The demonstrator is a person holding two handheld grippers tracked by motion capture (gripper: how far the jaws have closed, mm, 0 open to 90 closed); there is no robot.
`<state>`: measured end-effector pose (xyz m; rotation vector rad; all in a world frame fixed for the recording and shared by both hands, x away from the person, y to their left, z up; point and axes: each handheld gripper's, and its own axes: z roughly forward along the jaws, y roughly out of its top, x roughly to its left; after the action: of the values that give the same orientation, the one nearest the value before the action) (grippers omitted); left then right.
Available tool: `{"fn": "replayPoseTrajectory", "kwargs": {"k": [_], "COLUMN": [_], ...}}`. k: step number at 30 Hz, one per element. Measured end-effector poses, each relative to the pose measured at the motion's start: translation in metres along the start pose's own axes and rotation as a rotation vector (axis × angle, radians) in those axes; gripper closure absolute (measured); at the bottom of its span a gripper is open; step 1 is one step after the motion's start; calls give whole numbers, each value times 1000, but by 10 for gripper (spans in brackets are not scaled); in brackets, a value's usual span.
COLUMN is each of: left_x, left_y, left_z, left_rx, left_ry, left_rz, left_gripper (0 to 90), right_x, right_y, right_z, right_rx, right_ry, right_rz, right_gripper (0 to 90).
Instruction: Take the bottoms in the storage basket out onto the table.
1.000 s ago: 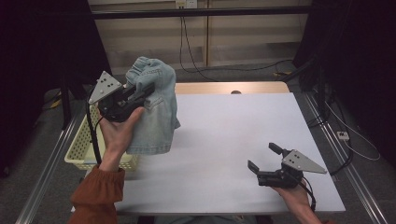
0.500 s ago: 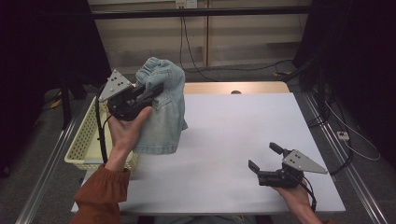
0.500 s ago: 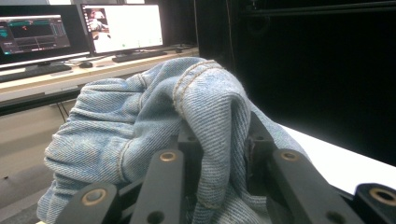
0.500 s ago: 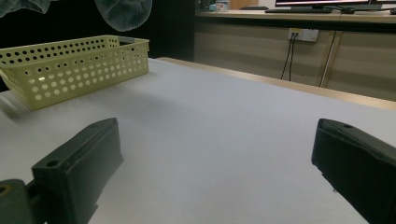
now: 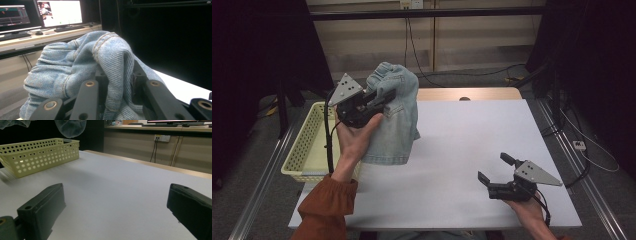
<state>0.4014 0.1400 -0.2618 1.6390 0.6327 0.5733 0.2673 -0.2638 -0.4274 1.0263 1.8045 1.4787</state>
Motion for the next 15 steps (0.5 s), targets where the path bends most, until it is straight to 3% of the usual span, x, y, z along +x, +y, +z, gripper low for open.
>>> {"fn": "replayPoseTrajectory", "kwargs": {"k": [15], "left_x": [-11], "left_y": [-8], "left_z": [22], "left_rx": [38], "left_ry": [-59], "left_rz": [10], "left_gripper": [740], "right_x": [0], "right_y": [0], "right_z": [1], "right_rx": [4], "right_ry": [1], "right_rz": [1], "right_gripper": [15]}}
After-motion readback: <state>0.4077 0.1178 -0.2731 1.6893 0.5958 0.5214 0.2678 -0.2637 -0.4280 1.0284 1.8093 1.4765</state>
